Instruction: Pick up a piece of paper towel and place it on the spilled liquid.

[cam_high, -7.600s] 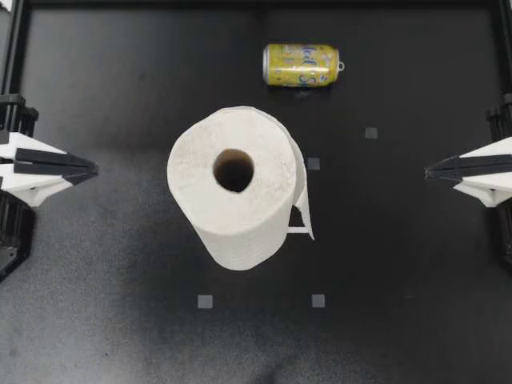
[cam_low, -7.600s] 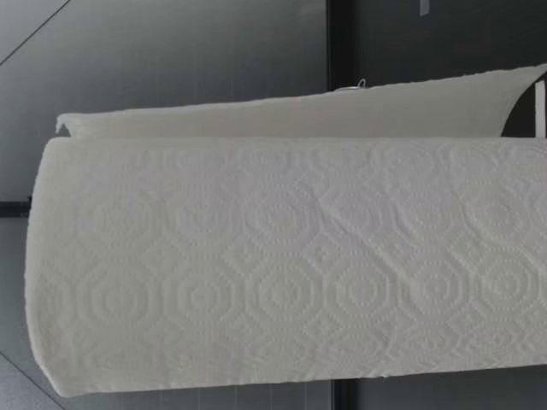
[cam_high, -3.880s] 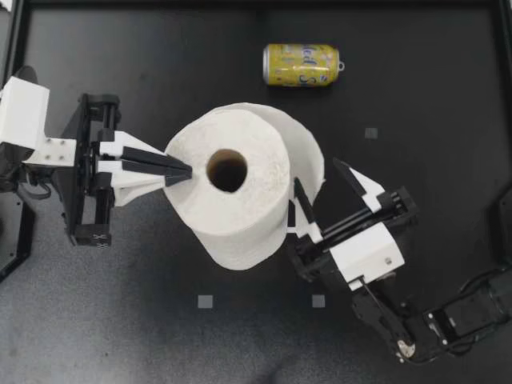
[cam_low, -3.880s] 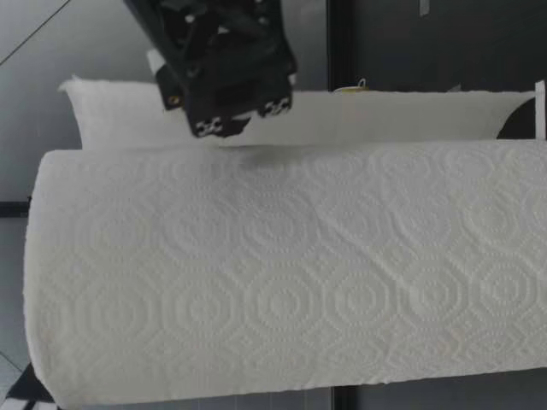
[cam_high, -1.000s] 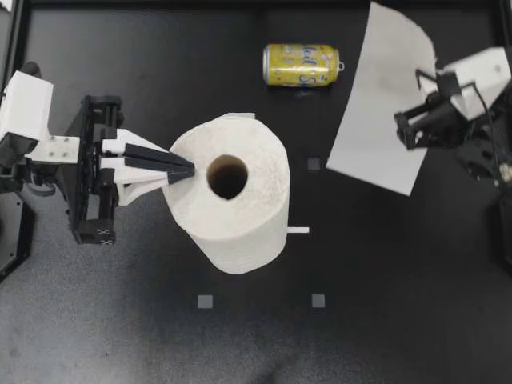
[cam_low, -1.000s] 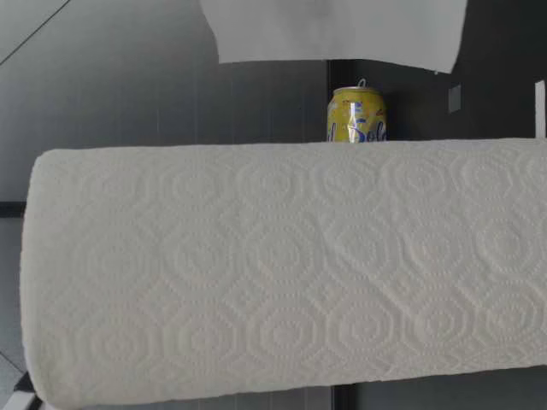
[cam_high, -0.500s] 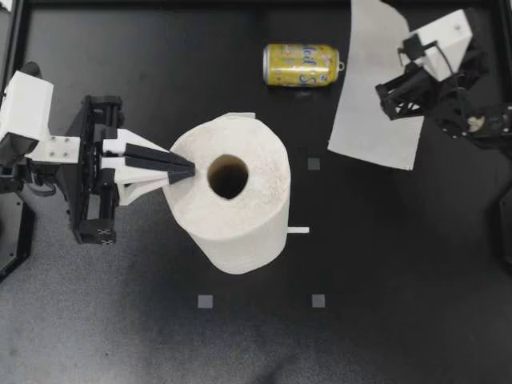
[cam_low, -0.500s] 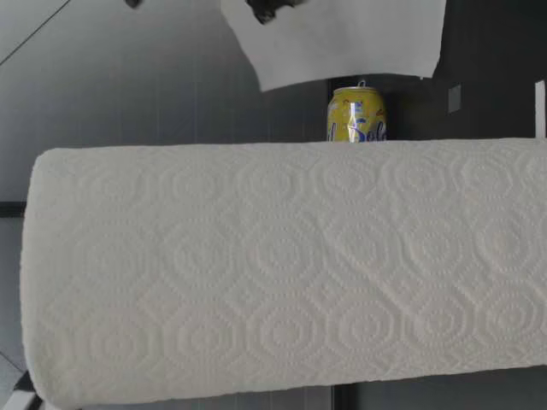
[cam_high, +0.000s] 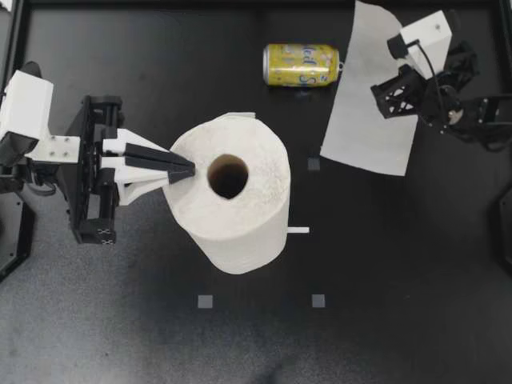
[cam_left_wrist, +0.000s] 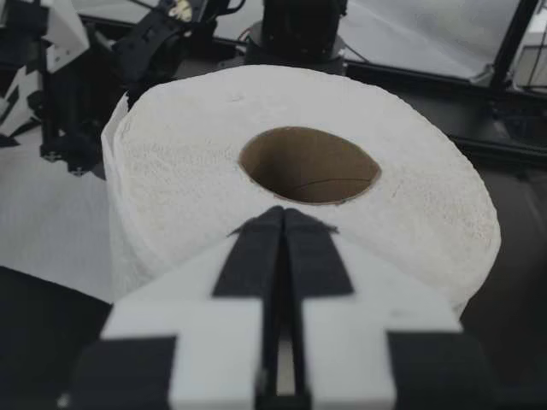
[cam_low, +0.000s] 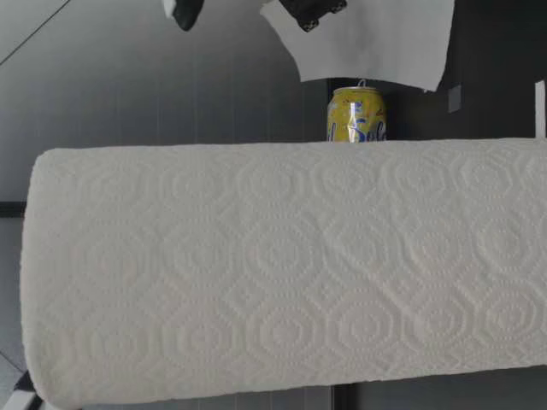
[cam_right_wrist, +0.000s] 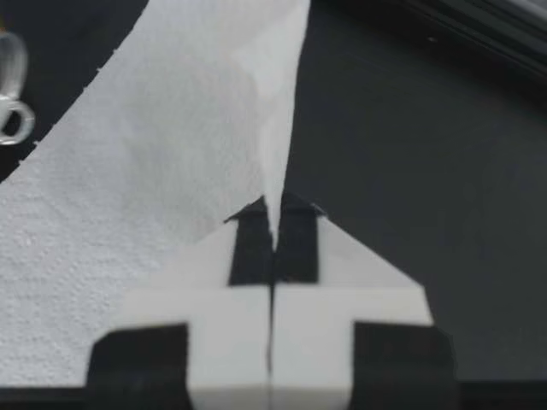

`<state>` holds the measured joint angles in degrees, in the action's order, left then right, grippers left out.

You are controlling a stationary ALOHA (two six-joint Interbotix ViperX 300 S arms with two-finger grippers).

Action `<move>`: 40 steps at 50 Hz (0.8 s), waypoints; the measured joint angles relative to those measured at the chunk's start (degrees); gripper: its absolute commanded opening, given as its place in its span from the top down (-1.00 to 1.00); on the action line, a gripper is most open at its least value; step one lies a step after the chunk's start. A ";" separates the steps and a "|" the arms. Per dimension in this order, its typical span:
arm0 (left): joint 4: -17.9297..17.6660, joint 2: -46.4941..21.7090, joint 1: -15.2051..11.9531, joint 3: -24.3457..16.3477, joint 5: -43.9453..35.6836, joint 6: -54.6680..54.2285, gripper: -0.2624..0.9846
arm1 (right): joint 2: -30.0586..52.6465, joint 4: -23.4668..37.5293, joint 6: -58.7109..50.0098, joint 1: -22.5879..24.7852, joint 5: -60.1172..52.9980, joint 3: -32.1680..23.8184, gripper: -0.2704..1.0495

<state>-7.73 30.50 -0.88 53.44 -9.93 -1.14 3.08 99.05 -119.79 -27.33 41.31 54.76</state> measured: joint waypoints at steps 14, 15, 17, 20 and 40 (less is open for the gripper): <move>-0.09 0.00 0.00 0.00 0.00 0.00 0.56 | 3.43 0.18 0.18 -1.32 -2.72 -2.20 0.73; 0.00 0.00 0.00 0.00 0.00 0.00 0.56 | 3.69 0.09 0.18 -1.41 -2.90 -2.29 0.72; 0.00 0.00 0.00 0.09 0.00 0.00 0.56 | 4.13 0.18 0.00 -1.76 -3.34 -2.37 0.68; 0.00 -0.09 0.00 0.09 0.00 0.00 0.56 | 4.66 0.18 0.09 -2.37 -4.04 -2.46 0.59; -0.09 0.00 0.00 0.09 0.00 0.00 0.56 | 4.92 0.00 -0.09 -2.99 -1.49 -3.78 -0.41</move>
<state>-7.82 30.50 -0.88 53.53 -9.93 -1.14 8.00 99.05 -119.88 -30.32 39.81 50.98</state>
